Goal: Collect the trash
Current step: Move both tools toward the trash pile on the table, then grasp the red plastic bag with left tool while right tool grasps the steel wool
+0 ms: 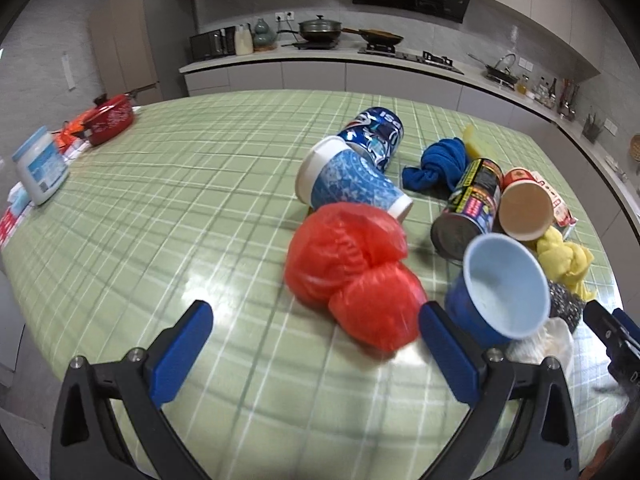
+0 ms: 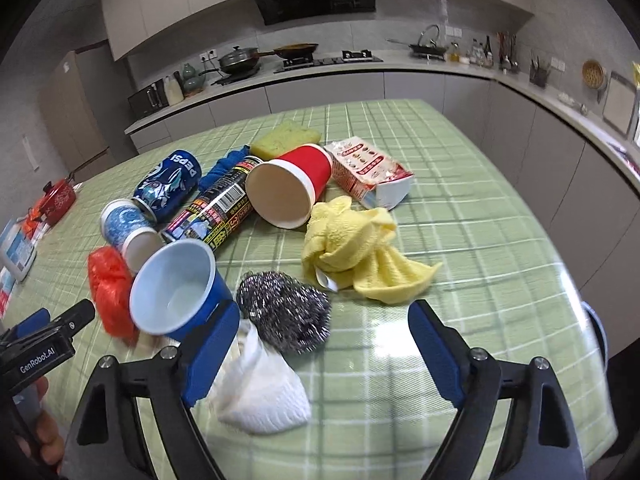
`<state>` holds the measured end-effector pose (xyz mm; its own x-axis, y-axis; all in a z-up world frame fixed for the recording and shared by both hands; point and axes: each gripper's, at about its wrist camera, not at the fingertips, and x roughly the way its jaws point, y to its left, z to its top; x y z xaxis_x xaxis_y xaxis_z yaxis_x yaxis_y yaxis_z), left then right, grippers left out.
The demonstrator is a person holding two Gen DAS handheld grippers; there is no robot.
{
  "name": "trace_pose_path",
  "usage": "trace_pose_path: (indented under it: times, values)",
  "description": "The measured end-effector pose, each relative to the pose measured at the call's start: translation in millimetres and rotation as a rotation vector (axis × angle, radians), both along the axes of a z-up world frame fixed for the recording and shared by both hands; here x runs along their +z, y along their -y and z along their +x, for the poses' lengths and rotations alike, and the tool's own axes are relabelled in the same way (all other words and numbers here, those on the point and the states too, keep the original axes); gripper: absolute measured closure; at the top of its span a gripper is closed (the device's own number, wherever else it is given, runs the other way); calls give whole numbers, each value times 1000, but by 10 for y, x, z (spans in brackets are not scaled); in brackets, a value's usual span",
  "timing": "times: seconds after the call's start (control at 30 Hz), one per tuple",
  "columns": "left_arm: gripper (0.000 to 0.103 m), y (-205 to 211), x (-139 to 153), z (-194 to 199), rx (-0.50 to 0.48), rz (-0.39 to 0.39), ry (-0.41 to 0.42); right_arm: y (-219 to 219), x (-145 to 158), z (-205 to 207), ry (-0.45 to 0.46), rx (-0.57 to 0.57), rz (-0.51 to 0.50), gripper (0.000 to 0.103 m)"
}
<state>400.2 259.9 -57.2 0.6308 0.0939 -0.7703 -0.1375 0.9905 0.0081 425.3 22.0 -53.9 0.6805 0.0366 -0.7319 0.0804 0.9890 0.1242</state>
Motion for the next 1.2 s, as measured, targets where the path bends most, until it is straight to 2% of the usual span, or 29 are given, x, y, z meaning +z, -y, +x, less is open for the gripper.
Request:
trace_pose_path:
  times: [0.23, 0.27, 0.3, 0.37, 0.43, 0.5, 0.63, 0.77, 1.03, 1.07, 1.2]
  values:
    - [1, -5, -116, 203, -57, -23, -24, -111, -145, 207, -38, -9, 14, 17]
    - [2, -11, -141, 226, -64, -29, -30, -125, -173, 222, -47, -6, 19, 23]
    - [8, -21, -166, 243, -72, -39, -34, -133, -195, 233, -55, -3, 24, 36]
    - [21, -40, -209, 263, -88, -60, -52, -145, -265, 272, -76, 14, 53, 43]
    - [40, -45, -230, 261, -99, -78, -60, -160, -269, 263, -69, 15, 55, 44]
    - [50, -56, -222, 228, -109, -107, -54, -171, -263, 253, -63, 26, 59, 49]
    - [64, -40, -167, 152, -122, -124, -32, -177, -219, 210, -38, 45, 72, 59]
    - [68, -39, -63, 81, -120, -114, -2, -119, -133, 150, -11, 47, 90, 70]
    - [72, -25, 162, -142, -94, -101, 49, 44, 110, -15, 51, 50, 97, 75]
    - [72, -8, 189, -167, -92, -97, 56, 71, 135, -41, 58, 52, 94, 85]
    - [72, 87, 266, -248, -78, -75, 80, 199, 141, -101, 56, 60, 92, 85]
